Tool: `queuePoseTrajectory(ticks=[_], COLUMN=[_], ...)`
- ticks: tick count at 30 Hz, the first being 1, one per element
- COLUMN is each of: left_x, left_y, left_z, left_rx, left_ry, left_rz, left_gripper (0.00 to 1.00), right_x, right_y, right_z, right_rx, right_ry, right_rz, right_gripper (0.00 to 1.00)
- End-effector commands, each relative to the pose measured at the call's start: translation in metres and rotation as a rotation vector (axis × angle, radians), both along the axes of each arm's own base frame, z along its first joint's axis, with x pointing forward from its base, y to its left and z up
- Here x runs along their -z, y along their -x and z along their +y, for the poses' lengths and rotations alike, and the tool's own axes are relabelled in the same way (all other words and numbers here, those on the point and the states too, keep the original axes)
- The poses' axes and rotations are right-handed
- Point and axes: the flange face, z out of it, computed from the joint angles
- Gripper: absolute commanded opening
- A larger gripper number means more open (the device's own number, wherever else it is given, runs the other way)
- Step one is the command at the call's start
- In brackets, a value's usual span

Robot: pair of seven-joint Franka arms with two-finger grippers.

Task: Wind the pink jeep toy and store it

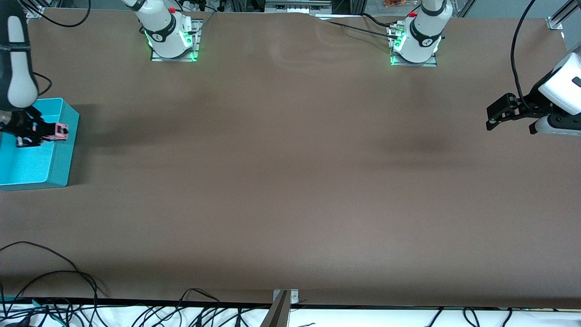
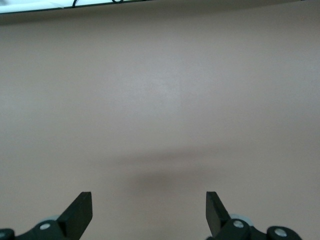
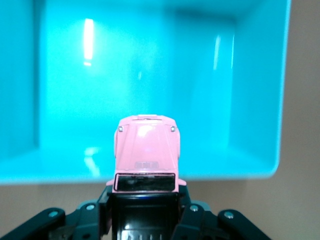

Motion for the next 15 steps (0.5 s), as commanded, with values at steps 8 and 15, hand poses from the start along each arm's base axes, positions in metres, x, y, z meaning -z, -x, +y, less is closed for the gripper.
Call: queuePoseTrajectory(ticks=[8, 15], left_x=[-0.007, -0.006], left_y=[-0.002, -0.003], left_z=[-0.001, -0.001], left_rx=[0.02, 0.019], left_ry=[0.013, 0.018], left_rz=[-0.005, -0.001], left_gripper=[1.0, 1.0], right_x=[0.021, 0.057], right_y=[0.025, 0.032], right_z=[-0.104, -0.113], right_rx=[-0.073, -0.023], right_ry=[0.052, 0.032], right_rz=[-0.002, -0.014], right_gripper=[0.24, 0.24])
